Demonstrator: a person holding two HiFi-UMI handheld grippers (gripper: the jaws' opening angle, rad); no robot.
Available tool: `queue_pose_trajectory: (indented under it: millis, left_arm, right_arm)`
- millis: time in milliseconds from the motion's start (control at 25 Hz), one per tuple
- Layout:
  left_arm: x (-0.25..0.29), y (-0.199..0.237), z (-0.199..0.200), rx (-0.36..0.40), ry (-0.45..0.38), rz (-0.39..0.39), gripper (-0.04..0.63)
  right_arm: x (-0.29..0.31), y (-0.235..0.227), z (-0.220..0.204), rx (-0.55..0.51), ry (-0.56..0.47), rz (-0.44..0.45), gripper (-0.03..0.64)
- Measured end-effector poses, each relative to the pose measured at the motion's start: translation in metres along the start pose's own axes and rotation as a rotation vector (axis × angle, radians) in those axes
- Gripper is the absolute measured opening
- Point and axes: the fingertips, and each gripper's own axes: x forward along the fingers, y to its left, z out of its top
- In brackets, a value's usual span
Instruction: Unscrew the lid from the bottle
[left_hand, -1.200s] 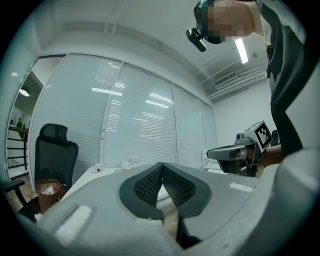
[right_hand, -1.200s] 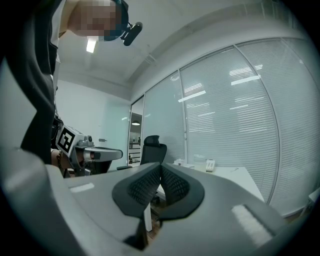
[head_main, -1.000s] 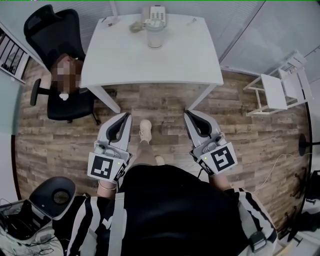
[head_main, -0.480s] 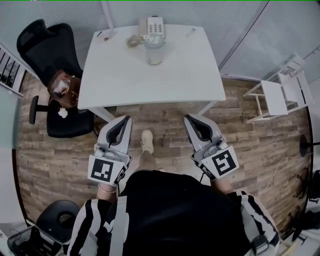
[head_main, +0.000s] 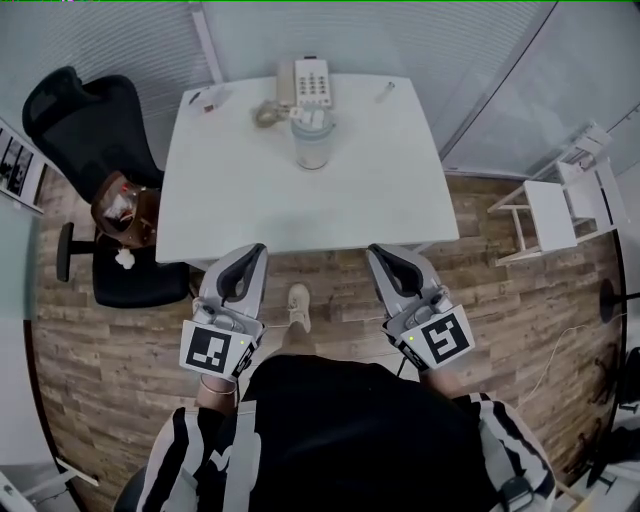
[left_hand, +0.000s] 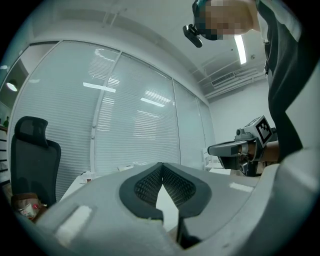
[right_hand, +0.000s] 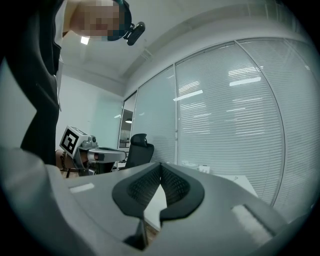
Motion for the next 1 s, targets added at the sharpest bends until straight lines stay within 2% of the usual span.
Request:
queue_pose_trajectory:
  millis: [480,1000]
  left_arm:
    - [0.064,0.068,0.003,-0.014,0.006,-0.035,-0.002]
    - [0.128,0.134,0.006,-0.017,-0.004,-0.107,0.000]
  right_arm:
    - [0.078,-0.043,0.008,0.004,0.013,-0.034,0.001]
    - [0.158,-0.084,0.010,0.009,0.011,-0.084,0.001]
